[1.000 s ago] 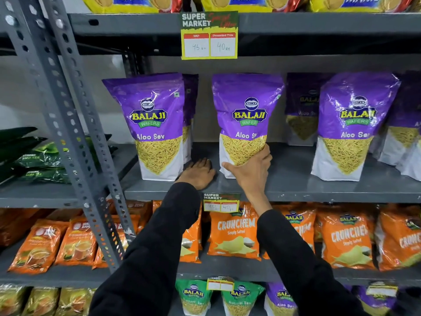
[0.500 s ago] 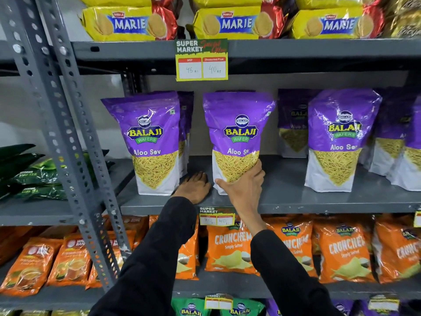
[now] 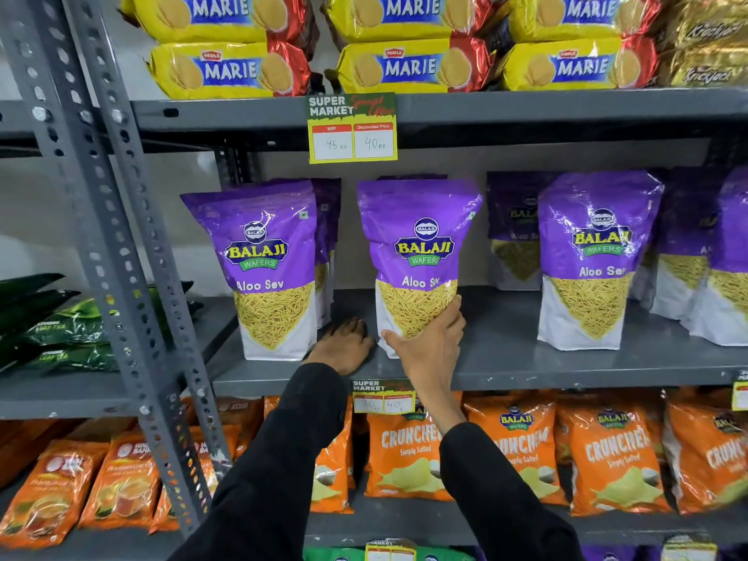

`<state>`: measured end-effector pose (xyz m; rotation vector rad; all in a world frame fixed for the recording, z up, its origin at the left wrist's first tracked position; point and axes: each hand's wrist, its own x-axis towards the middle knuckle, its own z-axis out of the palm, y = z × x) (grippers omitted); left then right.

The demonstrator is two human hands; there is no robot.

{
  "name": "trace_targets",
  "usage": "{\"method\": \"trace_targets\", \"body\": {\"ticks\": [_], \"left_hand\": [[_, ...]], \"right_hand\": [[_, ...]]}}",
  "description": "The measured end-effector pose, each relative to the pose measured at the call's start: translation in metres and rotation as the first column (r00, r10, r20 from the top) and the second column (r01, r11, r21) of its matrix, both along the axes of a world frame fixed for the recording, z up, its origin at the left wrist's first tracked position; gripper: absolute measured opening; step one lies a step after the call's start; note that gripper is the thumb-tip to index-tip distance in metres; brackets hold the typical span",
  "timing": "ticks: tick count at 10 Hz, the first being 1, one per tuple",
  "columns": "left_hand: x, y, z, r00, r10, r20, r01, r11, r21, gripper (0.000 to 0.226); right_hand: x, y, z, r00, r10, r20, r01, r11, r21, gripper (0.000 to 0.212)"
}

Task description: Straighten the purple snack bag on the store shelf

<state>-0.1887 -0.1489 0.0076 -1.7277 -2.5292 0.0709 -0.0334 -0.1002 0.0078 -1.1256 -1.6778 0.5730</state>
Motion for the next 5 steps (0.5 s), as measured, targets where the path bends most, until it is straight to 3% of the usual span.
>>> {"method": "trace_targets", "body": {"ticks": [3,4,5], "left_hand": [[-0.005,0.001,-0.002,1.0,-0.019,0.018,0.019,1.0,-0.008,0.06],[-0.002,-0.001,-0.002,0.997,0.0,0.077,-0.002,0.999,0.035,0.06],[0.002,-0.001,0.0,0.981,0.006,0.194,-0.045,0.979,0.197,0.058]], "right_hand": [[-0.001,0.0,-0.003,0.999,0.024,-0.026,-0.025,0.999,-0.022,0.14],[0.003,-0.004,0.003,0.998,0.048,-0.049,-0.049,0.998,-0.037,0.143],[0.012,-0.009,-0.002,0.979,0.119,-0.164,-0.118,0.993,0.015,0.145]]}}
